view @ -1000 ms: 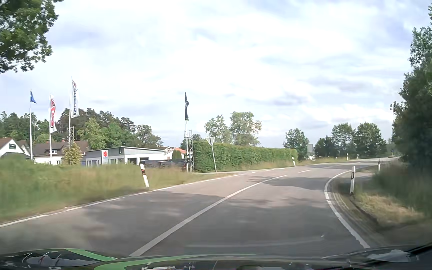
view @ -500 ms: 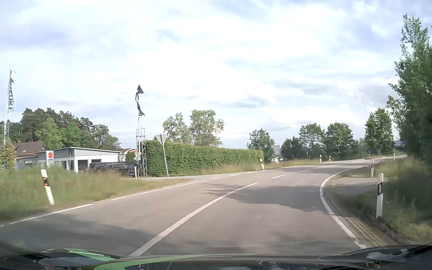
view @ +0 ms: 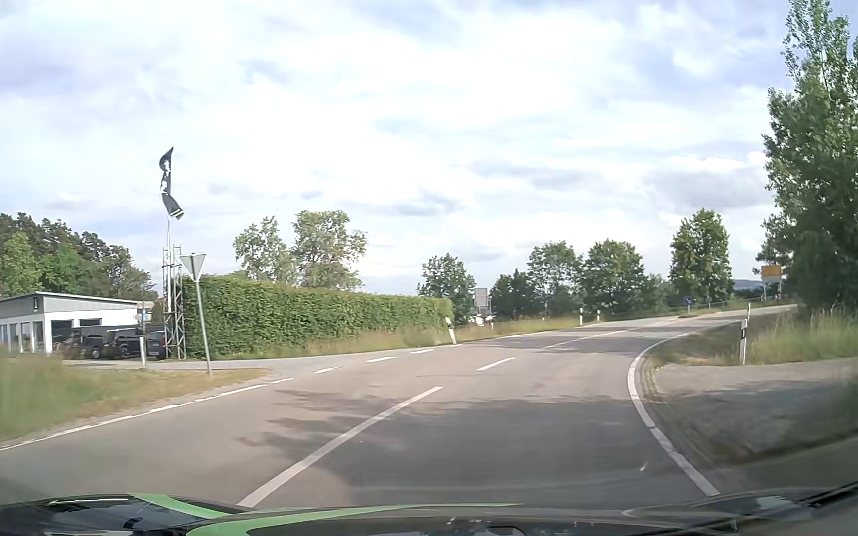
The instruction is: Follow the waypoints while adhering to traffic rules and regulations
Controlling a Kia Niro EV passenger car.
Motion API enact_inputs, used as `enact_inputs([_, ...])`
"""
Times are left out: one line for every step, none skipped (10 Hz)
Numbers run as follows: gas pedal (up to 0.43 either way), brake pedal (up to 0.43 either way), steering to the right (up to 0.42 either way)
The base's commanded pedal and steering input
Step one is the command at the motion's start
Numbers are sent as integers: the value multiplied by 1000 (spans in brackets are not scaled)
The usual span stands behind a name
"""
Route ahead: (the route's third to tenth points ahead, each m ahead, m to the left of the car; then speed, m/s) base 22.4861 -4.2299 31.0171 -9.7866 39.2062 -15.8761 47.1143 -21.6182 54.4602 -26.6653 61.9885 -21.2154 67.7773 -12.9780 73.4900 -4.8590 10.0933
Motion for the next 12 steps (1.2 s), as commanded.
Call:
enact_inputs([79,0,107])
enact_inputs([79,0,106])
enact_inputs([67,0,105])
enact_inputs([67,0,105])
enact_inputs([47,0,104])
enact_inputs([47,0,105])
enact_inputs([47,0,104])
enact_inputs([47,0,97])
enact_inputs([47,0,88])
enact_inputs([47,0,79])
enact_inputs([47,0,77])
enact_inputs([47,0,76])
